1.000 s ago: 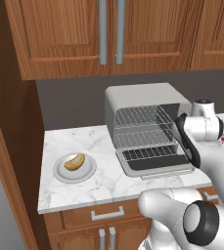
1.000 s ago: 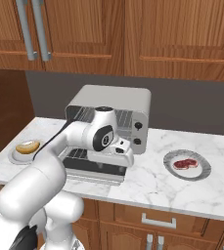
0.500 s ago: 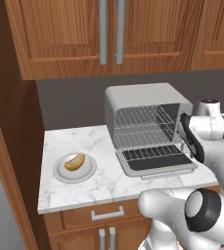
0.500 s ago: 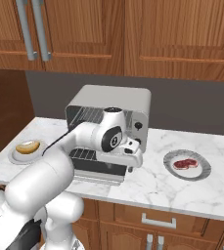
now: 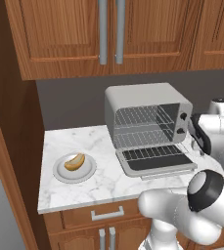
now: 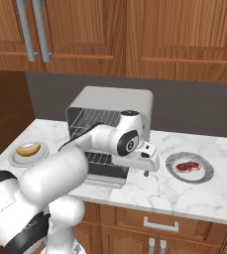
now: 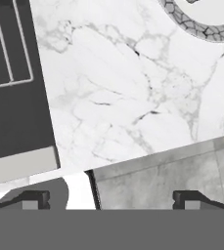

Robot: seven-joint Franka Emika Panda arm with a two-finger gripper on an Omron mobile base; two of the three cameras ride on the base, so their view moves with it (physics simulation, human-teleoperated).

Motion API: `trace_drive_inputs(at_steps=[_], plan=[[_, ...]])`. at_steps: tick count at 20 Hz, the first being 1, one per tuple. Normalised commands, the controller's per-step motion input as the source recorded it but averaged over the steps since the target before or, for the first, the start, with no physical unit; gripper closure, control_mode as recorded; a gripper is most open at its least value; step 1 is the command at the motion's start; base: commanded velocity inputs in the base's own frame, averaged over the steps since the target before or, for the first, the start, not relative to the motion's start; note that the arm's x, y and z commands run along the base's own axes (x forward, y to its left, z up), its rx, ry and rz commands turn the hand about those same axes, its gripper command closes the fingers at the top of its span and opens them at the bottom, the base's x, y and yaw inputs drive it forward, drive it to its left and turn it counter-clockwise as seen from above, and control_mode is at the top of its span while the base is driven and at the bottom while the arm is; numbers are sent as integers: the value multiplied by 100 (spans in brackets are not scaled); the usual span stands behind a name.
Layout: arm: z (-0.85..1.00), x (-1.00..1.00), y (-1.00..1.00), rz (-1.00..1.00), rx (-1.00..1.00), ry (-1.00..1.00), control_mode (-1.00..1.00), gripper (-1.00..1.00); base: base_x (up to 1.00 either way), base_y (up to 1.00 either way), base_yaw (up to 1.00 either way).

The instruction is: Open the toaster oven door. Place the hotdog bun on the top rack in the toaster oven and place the steak on the bottom rack.

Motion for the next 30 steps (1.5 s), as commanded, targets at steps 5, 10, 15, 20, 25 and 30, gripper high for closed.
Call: trace_drive_inputs(at_steps=[5, 10, 15, 20, 25, 30], plan=[[0, 23, -39, -10, 0, 0, -100, -100, 0, 0, 0], [0, 27, -36, -18, 5, 0, -100, -100, 0, 0, 0], [0, 26, -32, -25, 9, 0, -100, -100, 0, 0, 0], [-1, 31, -28, -26, 9, 0, -100, -100, 0, 0, 0], [-1, 26, -31, -20, 5, -1, -100, -100, 0, 0, 0], [-9, 7, -23, -13, 0, -4, -100, -100, 0, 0, 0]])
